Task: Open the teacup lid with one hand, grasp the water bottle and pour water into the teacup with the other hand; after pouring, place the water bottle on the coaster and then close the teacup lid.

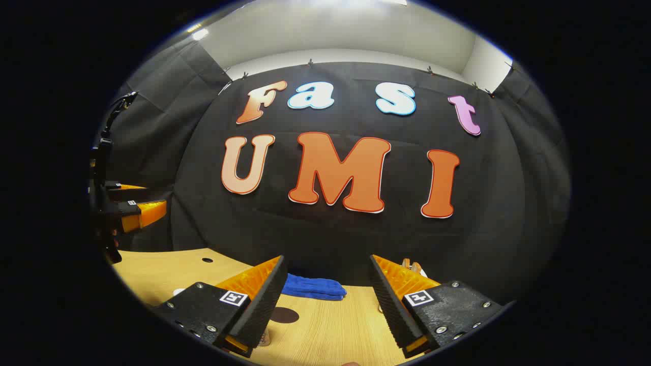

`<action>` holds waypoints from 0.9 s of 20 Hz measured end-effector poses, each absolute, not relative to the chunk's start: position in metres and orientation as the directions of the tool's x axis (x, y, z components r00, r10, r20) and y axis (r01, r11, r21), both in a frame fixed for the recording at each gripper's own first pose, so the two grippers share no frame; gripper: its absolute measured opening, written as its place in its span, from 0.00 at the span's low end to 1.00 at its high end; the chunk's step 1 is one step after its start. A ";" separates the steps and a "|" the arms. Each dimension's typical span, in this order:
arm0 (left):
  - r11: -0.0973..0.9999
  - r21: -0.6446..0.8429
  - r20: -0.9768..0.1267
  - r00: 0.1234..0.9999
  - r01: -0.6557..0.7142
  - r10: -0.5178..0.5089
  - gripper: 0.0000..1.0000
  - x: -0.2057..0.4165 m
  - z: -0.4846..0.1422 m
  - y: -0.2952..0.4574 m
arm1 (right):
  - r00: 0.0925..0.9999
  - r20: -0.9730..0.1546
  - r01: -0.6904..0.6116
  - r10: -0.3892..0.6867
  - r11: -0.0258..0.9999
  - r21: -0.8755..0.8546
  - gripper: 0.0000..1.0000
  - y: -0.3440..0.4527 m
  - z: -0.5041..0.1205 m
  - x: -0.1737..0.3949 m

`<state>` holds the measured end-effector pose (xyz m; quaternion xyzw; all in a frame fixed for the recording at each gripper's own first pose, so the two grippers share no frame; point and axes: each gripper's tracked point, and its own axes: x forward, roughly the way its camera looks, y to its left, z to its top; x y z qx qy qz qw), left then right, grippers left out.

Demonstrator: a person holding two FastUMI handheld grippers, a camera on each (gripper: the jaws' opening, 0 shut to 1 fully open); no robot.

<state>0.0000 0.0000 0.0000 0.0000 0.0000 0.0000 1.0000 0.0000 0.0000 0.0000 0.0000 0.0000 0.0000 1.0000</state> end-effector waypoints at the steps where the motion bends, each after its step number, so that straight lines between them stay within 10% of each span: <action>1: 1.000 -0.002 0.004 1.000 -0.004 0.004 0.96 0.000 0.001 0.000 | 1.000 0.000 0.003 -0.003 1.000 0.003 0.96 0.000 0.000 0.000; 18: 0.999 -0.026 0.038 0.998 -0.039 0.040 1.00 -0.001 0.019 0.015 | 0.999 0.027 0.018 -0.018 1.000 -0.003 0.96 -0.011 0.019 0.000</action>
